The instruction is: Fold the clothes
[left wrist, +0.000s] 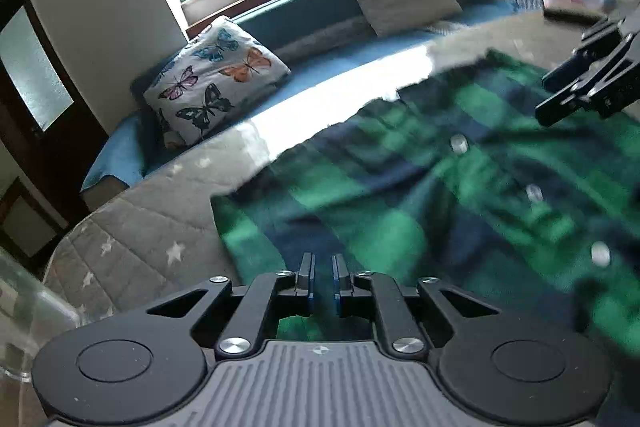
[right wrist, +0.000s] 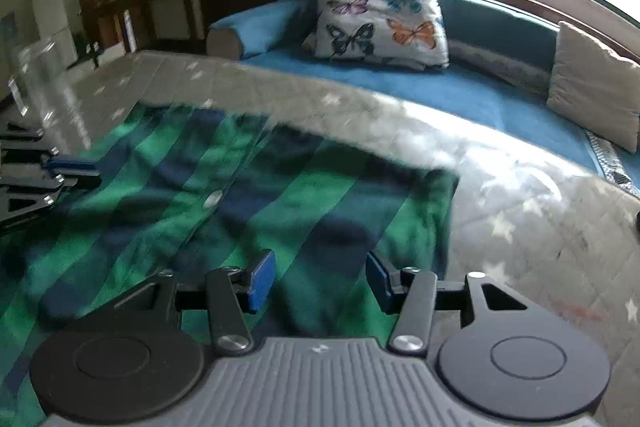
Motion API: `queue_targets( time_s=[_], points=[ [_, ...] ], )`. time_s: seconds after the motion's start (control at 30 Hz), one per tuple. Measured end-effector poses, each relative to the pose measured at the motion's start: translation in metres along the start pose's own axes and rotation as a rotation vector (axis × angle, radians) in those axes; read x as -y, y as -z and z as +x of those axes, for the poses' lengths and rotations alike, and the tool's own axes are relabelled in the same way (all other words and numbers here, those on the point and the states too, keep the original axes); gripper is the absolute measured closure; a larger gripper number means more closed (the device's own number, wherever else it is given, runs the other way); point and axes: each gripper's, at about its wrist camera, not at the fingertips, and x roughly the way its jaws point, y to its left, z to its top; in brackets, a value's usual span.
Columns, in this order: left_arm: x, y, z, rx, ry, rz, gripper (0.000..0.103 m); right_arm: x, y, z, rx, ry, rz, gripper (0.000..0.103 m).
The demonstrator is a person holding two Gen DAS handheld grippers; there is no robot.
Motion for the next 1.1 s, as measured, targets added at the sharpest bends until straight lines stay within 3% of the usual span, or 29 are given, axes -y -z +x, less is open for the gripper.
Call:
queue_targets(
  time_s=[0.2, 0.4, 0.57, 0.83, 0.93, 1.07, 1.1],
  points=[
    [0.001, 0.013, -0.012, 0.003, -0.041, -0.002, 0.092, -0.033, 0.036, -0.031, -0.032, -0.010, -0.102, 0.044],
    [-0.005, 0.027, -0.029, -0.001, -0.043, -0.044, 0.092, -0.071, 0.059, -0.077, -0.032, -0.109, -0.178, 0.044],
    [-0.014, 0.030, -0.039, -0.008, -0.063, -0.060, 0.090, -0.110, 0.075, -0.098, 0.004, -0.159, -0.368, 0.037],
    [-0.028, 0.013, -0.043, -0.005, -0.079, -0.110, 0.090, -0.174, 0.100, -0.127, 0.066, -0.228, -0.687, 0.037],
    [-0.026, 0.006, -0.035, -0.012, -0.060, -0.115, 0.090, -0.196, 0.108, -0.135, 0.085, -0.256, -0.794, 0.042],
    [-0.021, -0.002, -0.019, -0.021, -0.026, -0.128, 0.092, -0.205, 0.113, -0.127, 0.075, -0.304, -0.839, 0.061],
    [-0.019, -0.003, -0.015, -0.021, -0.022, -0.126, 0.093, -0.206, 0.113, -0.125, 0.068, -0.317, -0.838, 0.071]
  ],
)
